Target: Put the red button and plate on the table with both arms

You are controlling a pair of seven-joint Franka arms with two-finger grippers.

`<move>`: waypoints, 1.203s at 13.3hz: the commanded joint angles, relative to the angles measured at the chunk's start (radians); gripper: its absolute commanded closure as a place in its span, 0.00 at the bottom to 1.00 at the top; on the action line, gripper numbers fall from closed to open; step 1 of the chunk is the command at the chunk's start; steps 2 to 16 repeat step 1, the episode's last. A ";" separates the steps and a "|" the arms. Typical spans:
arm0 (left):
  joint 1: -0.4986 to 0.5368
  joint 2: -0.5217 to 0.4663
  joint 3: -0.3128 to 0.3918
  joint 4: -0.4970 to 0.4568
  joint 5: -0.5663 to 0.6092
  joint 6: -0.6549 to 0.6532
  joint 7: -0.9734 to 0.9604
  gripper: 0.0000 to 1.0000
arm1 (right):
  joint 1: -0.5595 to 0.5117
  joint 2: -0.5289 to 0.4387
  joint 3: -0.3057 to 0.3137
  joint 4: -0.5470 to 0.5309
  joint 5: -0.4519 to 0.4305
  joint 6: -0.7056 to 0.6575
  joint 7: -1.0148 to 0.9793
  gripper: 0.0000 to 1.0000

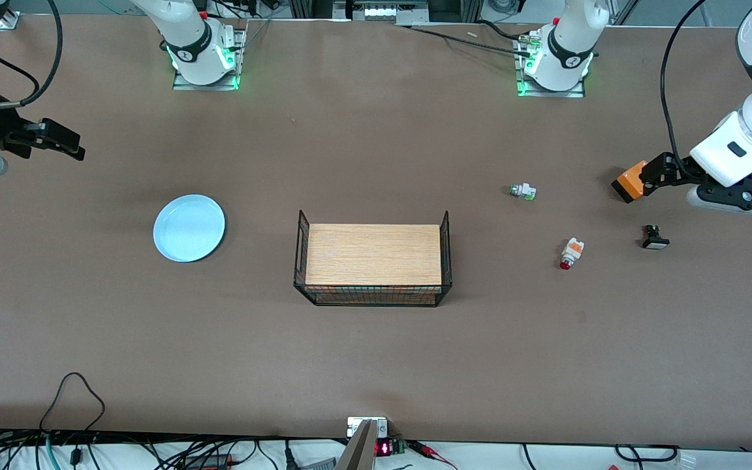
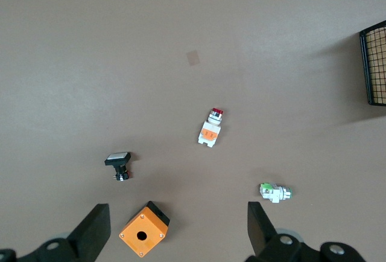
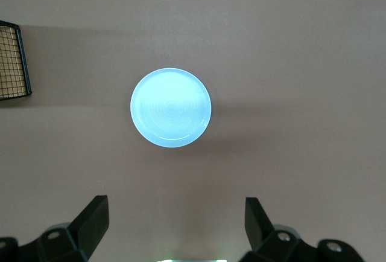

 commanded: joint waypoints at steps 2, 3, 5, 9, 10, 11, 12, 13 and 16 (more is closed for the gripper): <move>-0.005 -0.001 0.007 0.011 -0.019 -0.008 0.024 0.00 | -0.006 -0.016 -0.002 -0.017 -0.010 0.000 -0.037 0.00; -0.005 -0.001 0.007 0.011 -0.019 -0.008 0.024 0.00 | -0.006 -0.016 -0.002 -0.017 -0.010 0.000 -0.037 0.00; -0.005 -0.001 0.007 0.011 -0.019 -0.008 0.024 0.00 | -0.006 -0.016 -0.002 -0.017 -0.010 0.000 -0.037 0.00; -0.005 -0.001 0.007 0.011 -0.019 -0.008 0.024 0.00 | -0.006 -0.016 -0.002 -0.017 -0.010 0.000 -0.037 0.00; -0.005 -0.001 0.007 0.011 -0.019 -0.008 0.024 0.00 | -0.006 -0.016 -0.002 -0.017 -0.010 0.000 -0.037 0.00; -0.005 -0.001 0.007 0.011 -0.019 -0.008 0.024 0.00 | -0.006 -0.016 -0.002 -0.017 -0.010 0.000 -0.037 0.00; -0.005 -0.001 0.007 0.011 -0.019 -0.008 0.024 0.00 | -0.006 -0.016 -0.002 -0.017 -0.010 0.000 -0.037 0.00; -0.005 -0.001 0.007 0.011 -0.019 -0.008 0.024 0.00 | -0.006 -0.016 -0.002 -0.017 -0.010 0.000 -0.037 0.00; -0.005 -0.001 0.007 0.011 -0.019 -0.008 0.024 0.00 | -0.006 -0.016 -0.002 -0.017 -0.010 0.000 -0.037 0.00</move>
